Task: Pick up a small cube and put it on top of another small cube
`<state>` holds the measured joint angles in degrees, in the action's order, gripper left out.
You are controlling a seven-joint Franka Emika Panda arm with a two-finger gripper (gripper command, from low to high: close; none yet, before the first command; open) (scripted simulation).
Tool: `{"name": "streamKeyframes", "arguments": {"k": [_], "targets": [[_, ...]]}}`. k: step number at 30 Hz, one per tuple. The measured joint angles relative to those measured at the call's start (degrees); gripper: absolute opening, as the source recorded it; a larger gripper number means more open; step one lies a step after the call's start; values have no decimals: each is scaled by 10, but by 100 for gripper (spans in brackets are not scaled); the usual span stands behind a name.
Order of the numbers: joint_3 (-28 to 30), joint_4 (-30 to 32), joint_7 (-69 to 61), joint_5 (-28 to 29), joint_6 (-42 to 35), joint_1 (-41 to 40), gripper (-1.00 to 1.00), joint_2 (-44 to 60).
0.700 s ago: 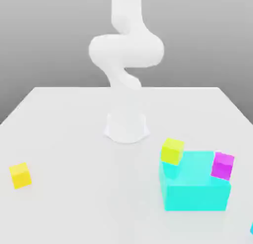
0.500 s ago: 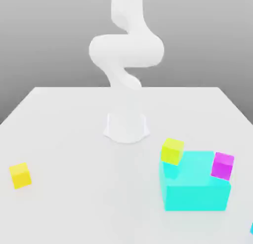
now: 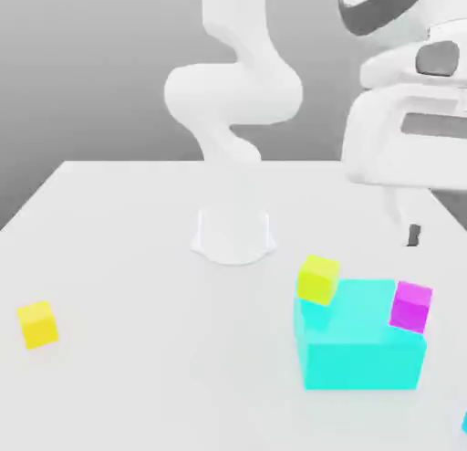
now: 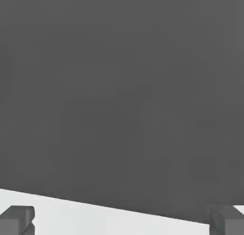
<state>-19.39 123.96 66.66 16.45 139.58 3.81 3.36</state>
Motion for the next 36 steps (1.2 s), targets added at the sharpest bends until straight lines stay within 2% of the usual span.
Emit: {"name": "streamKeyframes", "arguments": {"k": [6, 12, 16, 17, 23, 27, 36], "targets": [[-10, -19, 41, 24, 23, 40, 0, 120], [-26, -36, 66, 23, 52, 81, 0, 232], [3, -55, 92, 55, 104, 113, 0, 314], [10, -58, 96, 61, 114, 118, -100, 328], [13, -60, 98, 63, 120, 121, -100, 334], [-15, -45, 75, 30, 76, 100, -100, 275], [-35, 73, -18, 13, 13, 60, -100, 108]]}}
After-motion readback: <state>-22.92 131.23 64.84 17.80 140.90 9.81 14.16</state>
